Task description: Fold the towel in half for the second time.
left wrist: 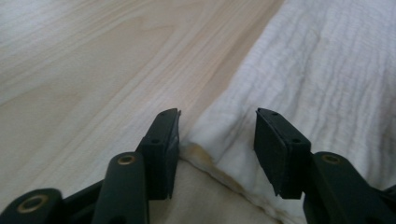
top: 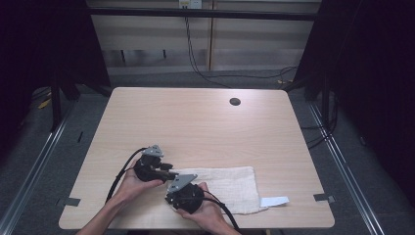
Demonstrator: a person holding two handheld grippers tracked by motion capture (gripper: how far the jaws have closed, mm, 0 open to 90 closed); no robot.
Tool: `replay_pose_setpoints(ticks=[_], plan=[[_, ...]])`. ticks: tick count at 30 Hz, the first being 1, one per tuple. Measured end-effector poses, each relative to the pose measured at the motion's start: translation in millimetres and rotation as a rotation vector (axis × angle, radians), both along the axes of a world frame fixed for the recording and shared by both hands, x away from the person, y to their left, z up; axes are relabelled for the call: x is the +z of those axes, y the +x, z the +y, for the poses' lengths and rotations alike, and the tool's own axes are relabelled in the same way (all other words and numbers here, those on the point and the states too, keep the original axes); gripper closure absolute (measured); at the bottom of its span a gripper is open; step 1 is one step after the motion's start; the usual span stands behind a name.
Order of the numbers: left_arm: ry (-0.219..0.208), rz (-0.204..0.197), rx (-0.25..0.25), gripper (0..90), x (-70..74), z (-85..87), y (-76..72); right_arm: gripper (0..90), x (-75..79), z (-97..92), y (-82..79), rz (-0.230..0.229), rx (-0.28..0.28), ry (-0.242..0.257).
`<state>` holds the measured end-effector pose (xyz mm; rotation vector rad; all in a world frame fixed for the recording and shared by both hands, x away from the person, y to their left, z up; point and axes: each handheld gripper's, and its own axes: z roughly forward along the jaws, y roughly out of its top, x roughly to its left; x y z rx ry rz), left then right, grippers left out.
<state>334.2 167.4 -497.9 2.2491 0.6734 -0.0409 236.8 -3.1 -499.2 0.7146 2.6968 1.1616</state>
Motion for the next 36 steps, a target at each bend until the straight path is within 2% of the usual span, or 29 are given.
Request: replay_pose_setpoints(ticks=[4, 8, 9, 11, 12, 17, 20, 23, 27, 32, 36], plan=[[0.007, -0.008, -0.005, 73.9, -0.6, 1.4, -0.7, 85.9, 2.2, -2.1, 0.7, 0.027, -0.007, 0.004], [-0.007, 0.019, 0.011, 84.9, -0.3, 1.0, -0.2, 85.9, 10.1, -6.8, 2.0, 0.028, -0.006, 0.043], [-0.022, 0.028, 0.031, 85.7, 0.0, 0.9, 0.0, 86.0, 13.4, -8.9, 2.7, 0.033, -0.012, 0.057], [-0.044, 0.045, 0.039, 86.5, 1.8, 2.1, 1.1, 86.1, 18.4, -13.9, 4.9, 0.039, -0.018, 0.083], [-0.072, 0.059, 0.052, 86.5, 3.8, 4.0, 2.2, 86.1, 19.3, -15.2, 5.3, 0.046, -0.022, 0.092], [-0.142, 0.066, 0.060, 86.6, 14.0, 10.3, 5.3, 86.1, 22.4, -17.2, 8.5, 0.055, -0.017, 0.131], [-0.152, 0.050, 0.060, 86.6, 19.9, 15.3, 7.3, 86.1, 25.6, -16.8, 10.2, 0.055, -0.019, 0.151], [-0.174, 0.051, 0.064, 86.7, 26.1, 20.9, 7.3, 86.0, 29.8, -14.9, 10.8, 0.050, -0.020, 0.167], [-0.207, 0.056, 0.095, 86.6, 34.2, 30.7, 4.1, 86.1, 36.3, -7.6, 9.5, 0.033, -0.014, 0.176], [-0.203, 0.045, 0.122, 86.6, 44.4, 44.4, -1.7, 86.1, 45.7, 8.0, 7.0, 0.016, -0.008, 0.195], [-0.174, 0.046, 0.142, 86.6, 47.4, 56.8, -3.1, 86.2, 52.3, 20.8, 8.5, 0.015, 0.013, 0.200]])
